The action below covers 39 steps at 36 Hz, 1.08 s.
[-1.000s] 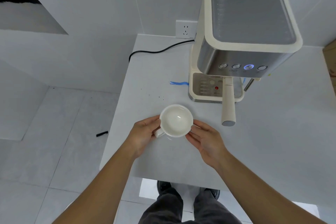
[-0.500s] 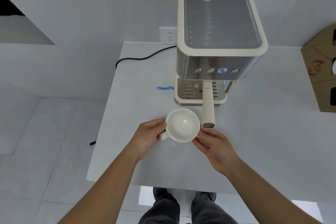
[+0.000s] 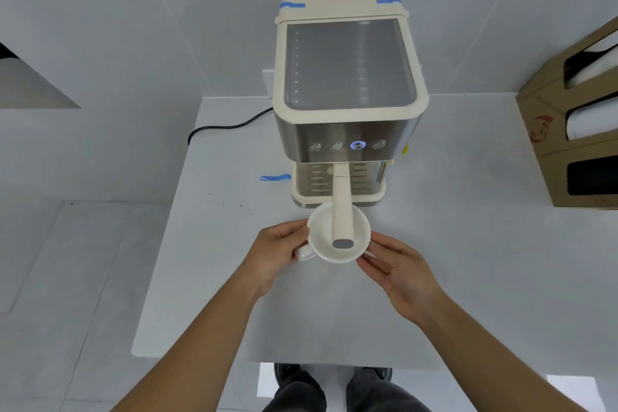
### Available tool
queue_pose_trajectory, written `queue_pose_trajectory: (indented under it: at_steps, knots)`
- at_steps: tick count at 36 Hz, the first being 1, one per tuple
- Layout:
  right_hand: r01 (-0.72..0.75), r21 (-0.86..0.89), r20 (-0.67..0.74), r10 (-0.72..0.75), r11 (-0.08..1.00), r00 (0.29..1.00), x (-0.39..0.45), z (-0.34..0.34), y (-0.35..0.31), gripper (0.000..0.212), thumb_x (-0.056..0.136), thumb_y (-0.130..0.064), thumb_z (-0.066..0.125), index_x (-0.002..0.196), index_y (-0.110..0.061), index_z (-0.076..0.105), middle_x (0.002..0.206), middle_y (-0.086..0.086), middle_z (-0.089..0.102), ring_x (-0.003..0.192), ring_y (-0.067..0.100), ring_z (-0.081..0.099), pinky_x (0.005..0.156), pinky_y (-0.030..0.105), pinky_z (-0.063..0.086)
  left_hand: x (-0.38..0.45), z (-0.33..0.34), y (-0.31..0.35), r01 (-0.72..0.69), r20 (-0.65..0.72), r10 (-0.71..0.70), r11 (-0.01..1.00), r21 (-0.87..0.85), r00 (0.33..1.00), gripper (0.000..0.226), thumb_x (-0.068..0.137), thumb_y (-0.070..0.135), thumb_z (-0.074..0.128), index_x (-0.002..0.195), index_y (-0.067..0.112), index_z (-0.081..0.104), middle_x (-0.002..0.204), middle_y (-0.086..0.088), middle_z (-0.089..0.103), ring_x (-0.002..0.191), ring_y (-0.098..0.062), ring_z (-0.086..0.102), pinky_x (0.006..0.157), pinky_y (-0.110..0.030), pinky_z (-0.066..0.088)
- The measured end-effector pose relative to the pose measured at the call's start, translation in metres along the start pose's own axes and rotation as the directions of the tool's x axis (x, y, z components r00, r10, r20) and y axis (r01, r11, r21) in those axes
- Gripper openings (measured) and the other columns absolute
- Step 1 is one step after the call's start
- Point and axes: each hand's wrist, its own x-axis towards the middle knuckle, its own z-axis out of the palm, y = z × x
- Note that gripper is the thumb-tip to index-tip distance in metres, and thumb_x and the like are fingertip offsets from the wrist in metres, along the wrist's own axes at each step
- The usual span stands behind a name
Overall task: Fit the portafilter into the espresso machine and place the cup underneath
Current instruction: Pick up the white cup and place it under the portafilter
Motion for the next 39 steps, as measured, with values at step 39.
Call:
queue_pose_trajectory:
  at_steps: [39]
  knots:
    - [0.076,0.133,-0.042,-0.071,0.988,0.997,0.045,0.033,-0.041,0.032,0.096,0.006,0.050,0.122,-0.001,0.066,0.123,0.015,0.070,0.113,0.026,0.067,0.105,0.037,0.048,0.084,0.006,0.046,-0.094,-0.098,0.102,0.992,0.088,0.990,0.017,0.088,0.024,0.064,0.096,0.021,0.079,0.106,-0.006,0.076,0.099,-0.026,0.069,0.102,-0.051,0.049]
